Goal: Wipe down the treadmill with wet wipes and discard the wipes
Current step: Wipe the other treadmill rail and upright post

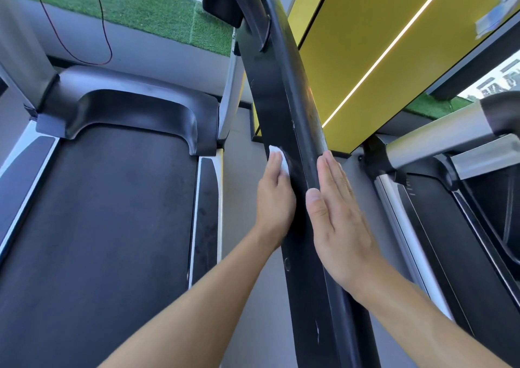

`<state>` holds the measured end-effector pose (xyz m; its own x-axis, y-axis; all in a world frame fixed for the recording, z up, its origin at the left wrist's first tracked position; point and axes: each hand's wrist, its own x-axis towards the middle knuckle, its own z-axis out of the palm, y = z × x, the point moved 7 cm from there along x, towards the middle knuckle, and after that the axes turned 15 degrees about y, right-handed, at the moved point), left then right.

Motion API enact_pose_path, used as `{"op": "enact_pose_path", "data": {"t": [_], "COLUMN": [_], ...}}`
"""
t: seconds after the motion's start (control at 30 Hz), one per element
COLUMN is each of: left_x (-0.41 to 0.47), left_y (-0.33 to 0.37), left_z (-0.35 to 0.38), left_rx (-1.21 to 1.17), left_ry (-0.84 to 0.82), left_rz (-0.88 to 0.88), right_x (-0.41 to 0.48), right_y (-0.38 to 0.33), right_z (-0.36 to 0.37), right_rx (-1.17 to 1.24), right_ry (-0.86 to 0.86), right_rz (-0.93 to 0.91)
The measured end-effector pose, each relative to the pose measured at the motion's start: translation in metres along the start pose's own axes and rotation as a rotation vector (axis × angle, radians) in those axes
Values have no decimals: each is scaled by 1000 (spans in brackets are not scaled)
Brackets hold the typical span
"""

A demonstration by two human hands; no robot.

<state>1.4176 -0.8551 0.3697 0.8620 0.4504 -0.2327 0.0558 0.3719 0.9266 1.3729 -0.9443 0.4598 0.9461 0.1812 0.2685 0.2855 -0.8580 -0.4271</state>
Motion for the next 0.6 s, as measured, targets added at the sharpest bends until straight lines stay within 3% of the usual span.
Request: {"op": "enact_pose_path", "data": {"t": [0.17,0.33,0.47,0.6], "left_x": [0,-68,-5,-48], "left_y": [13,11,-4,-21], "left_z": [7,-9,-1,-9], "left_rx": [-93,-37,72,99], "left_ry": [-46,-156,-70,-129], "left_rz": [-69,220,29,38], "right_x": [0,0,1,0], "right_y": [2,0,1,0], "right_z": [0,0,1,-1], "right_rx": [8,18,10,15], "right_ry": [5,6,-5,-11], "right_rz": [-4,5,9,23]}}
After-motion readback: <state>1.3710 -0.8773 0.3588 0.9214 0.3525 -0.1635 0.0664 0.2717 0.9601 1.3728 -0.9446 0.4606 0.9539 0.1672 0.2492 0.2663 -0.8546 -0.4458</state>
